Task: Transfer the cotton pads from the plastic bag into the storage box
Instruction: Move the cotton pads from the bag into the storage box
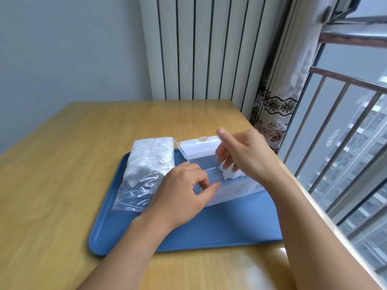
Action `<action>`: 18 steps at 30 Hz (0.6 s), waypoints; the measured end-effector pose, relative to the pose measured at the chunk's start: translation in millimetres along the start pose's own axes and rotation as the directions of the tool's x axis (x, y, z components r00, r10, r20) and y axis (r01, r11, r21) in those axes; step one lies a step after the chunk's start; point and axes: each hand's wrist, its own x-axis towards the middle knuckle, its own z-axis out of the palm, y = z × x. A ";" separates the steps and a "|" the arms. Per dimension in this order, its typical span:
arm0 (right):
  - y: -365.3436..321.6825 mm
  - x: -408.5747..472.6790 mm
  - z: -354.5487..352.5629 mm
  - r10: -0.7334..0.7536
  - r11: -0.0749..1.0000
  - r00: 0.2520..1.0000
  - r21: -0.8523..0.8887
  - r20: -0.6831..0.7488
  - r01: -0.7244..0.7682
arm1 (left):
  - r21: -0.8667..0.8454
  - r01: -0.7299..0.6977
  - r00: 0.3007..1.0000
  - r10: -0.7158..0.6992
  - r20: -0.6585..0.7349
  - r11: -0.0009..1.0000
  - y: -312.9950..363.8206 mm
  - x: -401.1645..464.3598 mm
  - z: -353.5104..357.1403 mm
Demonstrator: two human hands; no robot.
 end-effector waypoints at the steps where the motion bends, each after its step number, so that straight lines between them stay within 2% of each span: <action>1: 2.9 -0.9 5.4 0.054 0.996 0.991 -0.079 0.124 -0.045 | 0.004 -0.002 1.000 0.002 0.001 1.000 0.1 -0.1 -0.2; 3: 12.9 0.0 14.4 0.119 0.924 0.968 -0.381 0.223 -0.026 | 0.019 0.000 1.000 0.000 0.001 1.000 0.0 -0.2 -0.6; 4: 16.1 1.1 18.1 0.119 0.881 0.972 -0.472 0.204 -0.009 | 0.007 0.005 1.000 -0.005 0.002 1.000 1.3 -0.8 -1.3; 5: 16.7 1.5 19.4 0.079 0.874 0.983 -0.485 0.168 0.012 | -0.019 0.005 1.000 -0.005 -0.004 1.000 4.8 0.0 -2.8; 7: 9.8 -2.4 22.7 -0.107 0.934 0.989 -0.330 0.106 0.136 | -0.083 -0.043 0.997 0.038 -0.067 0.996 13.0 1.0 -14.0; 9: -7.2 -16.2 28.4 -0.294 0.952 0.954 -0.073 0.055 0.298 | -0.128 -0.113 0.974 0.085 -0.209 0.985 14.5 3.2 -32.9; 11: -25.3 -35.6 41.0 -0.422 0.906 0.899 0.101 0.116 0.412 | -0.177 -0.086 0.948 0.026 -0.317 0.981 4.9 4.7 -61.1; 12: -30.6 -46.0 49.1 -0.469 0.883 0.864 0.125 0.183 0.453 | -0.197 -0.029 0.941 -0.040 -0.337 0.980 -4.1 4.8 -74.8; 13: -31.5 -54.7 58.4 -0.521 0.851 0.817 0.080 0.247 0.519 | -0.210 0.047 0.934 -0.118 -0.338 0.976 -14.7 3.6 -87.5; 15: -26.3 -66.0 75.9 -0.604 0.704 0.725 -0.204 0.332 0.680 | -0.242 0.212 0.921 -0.276 -0.273 0.947 -34.9 -0.5 -106.6; 16: -21.9 -67.4 86.0 -0.615 0.611 0.706 -0.354 0.350 0.708 | -0.252 0.289 0.921 -0.340 -0.188 0.924 -44.0 -5.1 -114.9; 18: -13.9 -65.8 96.7 -0.594 0.504 0.742 -0.576 0.311 0.644 | -0.280 0.410 0.912 -0.396 0.107 0.868 -55.6 -12.4 -122.7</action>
